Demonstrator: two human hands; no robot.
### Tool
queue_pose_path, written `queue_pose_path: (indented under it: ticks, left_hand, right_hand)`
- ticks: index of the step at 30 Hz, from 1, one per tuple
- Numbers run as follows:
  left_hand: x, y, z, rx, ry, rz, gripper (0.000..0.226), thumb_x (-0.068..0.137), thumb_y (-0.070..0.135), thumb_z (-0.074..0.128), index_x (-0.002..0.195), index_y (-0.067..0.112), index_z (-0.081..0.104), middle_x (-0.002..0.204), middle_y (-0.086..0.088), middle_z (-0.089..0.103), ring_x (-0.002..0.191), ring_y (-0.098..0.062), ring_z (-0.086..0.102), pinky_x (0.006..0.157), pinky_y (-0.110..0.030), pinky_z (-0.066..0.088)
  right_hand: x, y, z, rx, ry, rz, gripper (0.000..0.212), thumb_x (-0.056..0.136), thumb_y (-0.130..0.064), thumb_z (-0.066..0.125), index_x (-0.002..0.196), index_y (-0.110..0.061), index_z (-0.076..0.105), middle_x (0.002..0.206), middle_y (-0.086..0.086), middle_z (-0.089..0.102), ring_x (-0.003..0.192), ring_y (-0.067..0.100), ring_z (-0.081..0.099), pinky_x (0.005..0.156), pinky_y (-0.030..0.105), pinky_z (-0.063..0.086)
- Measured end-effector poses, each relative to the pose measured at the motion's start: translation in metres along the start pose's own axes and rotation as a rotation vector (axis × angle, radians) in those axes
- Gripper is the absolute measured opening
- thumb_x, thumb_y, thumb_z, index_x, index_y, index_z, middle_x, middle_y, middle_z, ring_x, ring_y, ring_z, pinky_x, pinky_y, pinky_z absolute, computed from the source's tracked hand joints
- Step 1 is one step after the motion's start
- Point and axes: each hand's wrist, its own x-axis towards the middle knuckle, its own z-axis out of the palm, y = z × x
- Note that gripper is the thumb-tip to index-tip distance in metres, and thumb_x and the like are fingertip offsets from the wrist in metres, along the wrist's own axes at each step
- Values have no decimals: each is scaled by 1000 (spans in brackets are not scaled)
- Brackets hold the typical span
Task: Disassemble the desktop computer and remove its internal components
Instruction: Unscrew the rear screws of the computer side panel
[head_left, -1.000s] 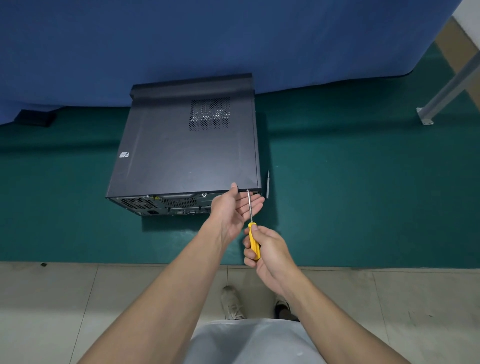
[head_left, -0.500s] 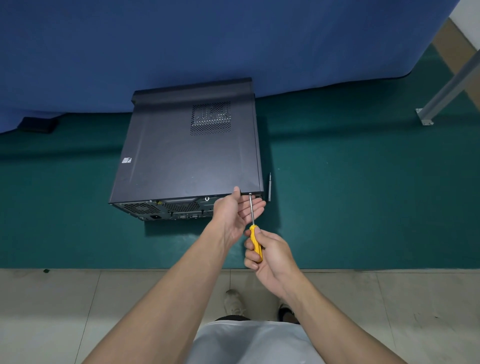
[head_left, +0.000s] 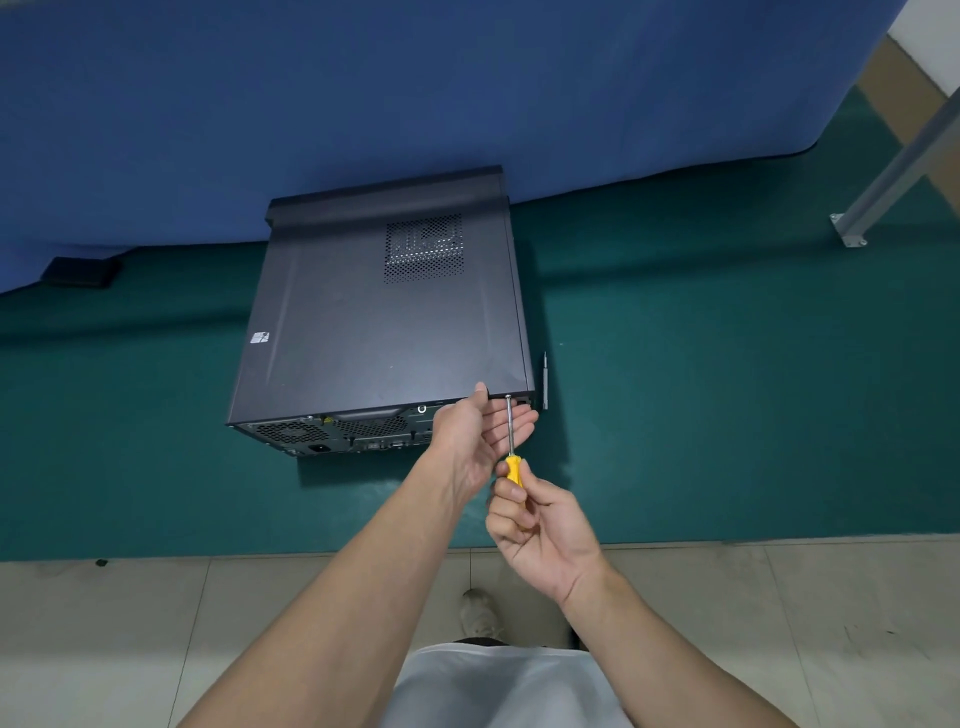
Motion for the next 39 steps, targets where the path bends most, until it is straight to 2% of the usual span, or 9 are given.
queue_pose_path:
  ticks: [8, 12, 14, 17, 20, 24, 27, 34, 39]
  left_hand:
    - [1, 2, -3, 17, -15, -8, 42, 105, 25, 40, 98, -12, 58, 90, -26, 70, 78, -32, 72, 68, -36, 60]
    - [0, 2, -3, 26, -20, -6, 33, 102, 20, 47, 94, -11, 58, 91, -27, 70, 77, -32, 72, 70, -37, 61]
    - [-1, 1, -4, 59, -38, 16, 19, 95, 7, 59, 94, -11, 61, 92, -26, 70, 76, -31, 73, 70, -35, 61]
    - [-2, -1, -4, 126, -31, 62, 12, 83, -16, 62, 94, -12, 62, 81, -22, 70, 72, -27, 73, 69, -30, 61]
    - [1, -3, -1, 151, 1, 87, 16, 83, -24, 52, 86, -10, 59, 76, -20, 69, 65, -24, 72, 64, -27, 60]
    - [3, -4, 1, 166, -32, 94, 18, 89, -21, 45, 86, -8, 57, 82, -21, 68, 66, -23, 72, 62, -26, 60]
    - [3, -4, -2, 130, -69, 93, 19, 92, -19, 41, 90, -9, 57, 88, -24, 68, 73, -27, 72, 64, -27, 60]
    - [2, -9, 0, 287, 102, 212, 15, 80, -15, 67, 89, -4, 61, 80, -17, 70, 73, -26, 72, 64, -26, 59]
    - [0, -9, 6, 240, 73, 195, 12, 90, -15, 53, 91, -4, 55, 85, -21, 68, 74, -25, 71, 64, -25, 60]
  right_hand:
    - [5, 13, 16, -498, 315, -262, 31, 105, -21, 36, 80, -7, 48, 52, -1, 39, 38, 5, 24, 34, 17, 19]
    - [8, 22, 15, -1266, 606, -483, 33, 101, -26, 40, 69, -15, 41, 65, 2, 45, 59, 21, 39, 56, 39, 39]
    - [9, 24, 16, -1403, 678, -529, 33, 100, -28, 41, 68, -19, 42, 70, 2, 50, 68, 24, 45, 63, 42, 45]
    - [9, 24, 20, -1319, 642, -466, 30, 100, -28, 42, 72, -17, 46, 70, 3, 53, 59, 19, 48, 59, 39, 47]
    - [-1, 10, 23, -1015, 456, -307, 25, 101, -26, 45, 84, -9, 52, 68, 8, 55, 50, 16, 50, 50, 30, 45]
    - [-26, -18, 18, -686, 190, 35, 16, 98, -16, 50, 105, -3, 56, 88, 20, 67, 69, 30, 65, 56, 34, 52]
    - [-30, -17, 14, -761, 156, 28, 15, 96, -1, 50, 109, 3, 53, 88, 21, 66, 67, 28, 66, 52, 28, 52]
    - [-22, 0, 21, -1203, 453, -241, 25, 84, -4, 70, 100, -3, 51, 82, 15, 66, 57, 21, 66, 52, 28, 51]
    - [-25, -12, 27, -1052, 346, -91, 17, 94, -7, 57, 108, 1, 53, 83, 15, 66, 66, 22, 66, 58, 31, 54]
